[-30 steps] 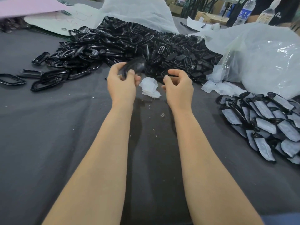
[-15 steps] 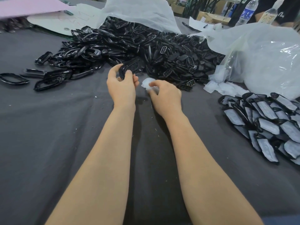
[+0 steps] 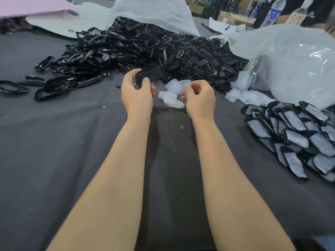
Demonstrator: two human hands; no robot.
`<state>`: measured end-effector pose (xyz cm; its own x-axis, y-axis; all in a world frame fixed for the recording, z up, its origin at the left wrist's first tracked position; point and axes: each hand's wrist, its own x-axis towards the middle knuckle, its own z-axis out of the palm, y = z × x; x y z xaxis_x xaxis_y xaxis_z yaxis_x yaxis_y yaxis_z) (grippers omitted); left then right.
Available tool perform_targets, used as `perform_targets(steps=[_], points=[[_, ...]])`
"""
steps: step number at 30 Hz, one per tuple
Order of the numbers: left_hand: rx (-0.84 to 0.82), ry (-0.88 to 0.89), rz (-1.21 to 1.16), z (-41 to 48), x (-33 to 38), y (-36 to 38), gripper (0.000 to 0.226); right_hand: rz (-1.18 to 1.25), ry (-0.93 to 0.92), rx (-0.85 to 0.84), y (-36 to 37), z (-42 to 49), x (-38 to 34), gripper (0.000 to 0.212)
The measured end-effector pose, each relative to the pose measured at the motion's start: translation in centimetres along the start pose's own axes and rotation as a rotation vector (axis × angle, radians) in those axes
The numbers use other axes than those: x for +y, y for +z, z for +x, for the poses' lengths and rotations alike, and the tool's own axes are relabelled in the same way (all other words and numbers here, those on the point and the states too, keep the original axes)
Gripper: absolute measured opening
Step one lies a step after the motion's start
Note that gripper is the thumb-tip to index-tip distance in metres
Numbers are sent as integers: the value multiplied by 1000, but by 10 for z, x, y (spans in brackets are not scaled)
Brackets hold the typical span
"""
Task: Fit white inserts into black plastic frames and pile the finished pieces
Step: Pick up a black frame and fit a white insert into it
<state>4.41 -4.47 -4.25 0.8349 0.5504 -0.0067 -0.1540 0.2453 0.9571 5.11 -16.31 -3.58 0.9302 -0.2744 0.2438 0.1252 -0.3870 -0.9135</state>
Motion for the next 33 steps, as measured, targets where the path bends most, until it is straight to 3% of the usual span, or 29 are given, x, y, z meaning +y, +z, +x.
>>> perform_targets(steps=[4,11,13,16,18,22,26,29,33], points=[[-33,30,40,-1,0,1,23,431,239,-21,-5,7,1,16],[-97,73,77,-3,-2,3,25,498,248,-67,-7,7,-1,16],[-93,83,81,-2,-2,3,24,409,99,-67,-7,5,-2,13],[-10,105,60,0,-1,1,22,-218,-237,-118,0,1,2,10],[50,112,34,1,0,-1,22,-459,-208,-181,3,-1,7,14],[19,140,5,-1,3,1,21,-379,-161,-242,0,3,4,14],[-144,165,50,-7,4,7,22,-332,-162,-274,-2,1,1,22],[-248,97,120,-8,-1,10,22,-261,-143,-245,-4,2,2,19],[-254,-31,183,-5,-8,13,20,-160,-44,-152,-1,4,8,19]])
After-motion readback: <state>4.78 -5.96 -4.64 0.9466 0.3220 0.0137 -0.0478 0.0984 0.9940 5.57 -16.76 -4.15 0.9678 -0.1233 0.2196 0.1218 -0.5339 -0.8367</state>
